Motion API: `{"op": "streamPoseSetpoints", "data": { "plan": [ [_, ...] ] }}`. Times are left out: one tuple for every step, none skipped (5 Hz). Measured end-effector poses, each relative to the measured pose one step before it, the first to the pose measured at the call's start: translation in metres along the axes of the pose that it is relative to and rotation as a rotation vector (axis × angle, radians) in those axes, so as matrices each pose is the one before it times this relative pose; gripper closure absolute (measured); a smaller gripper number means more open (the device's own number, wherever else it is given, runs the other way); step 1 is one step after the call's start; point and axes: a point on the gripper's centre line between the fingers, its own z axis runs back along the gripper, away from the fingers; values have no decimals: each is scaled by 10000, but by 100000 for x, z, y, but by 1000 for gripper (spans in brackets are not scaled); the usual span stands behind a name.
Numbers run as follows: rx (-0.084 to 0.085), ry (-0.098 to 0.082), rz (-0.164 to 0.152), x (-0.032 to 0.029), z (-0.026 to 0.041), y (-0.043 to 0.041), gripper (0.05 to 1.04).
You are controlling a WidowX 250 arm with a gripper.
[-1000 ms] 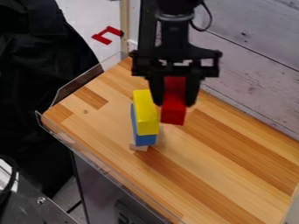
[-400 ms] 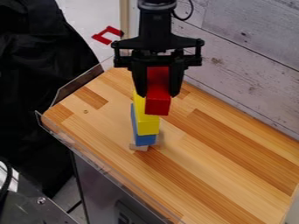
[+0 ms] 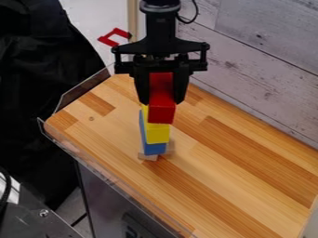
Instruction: Put the red arch on top of the yellow block
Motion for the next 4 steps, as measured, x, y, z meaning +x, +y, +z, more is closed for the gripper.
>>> {"op": "streamPoseSetpoints", "data": {
  "plan": [
    [48,-24,159,148,22,229,530],
    [3,9,107,76,17,126,530],
    [17,95,105,-8,-211,45,530],
    [-56,-55,4,65,37,-77,530]
  ]
}}
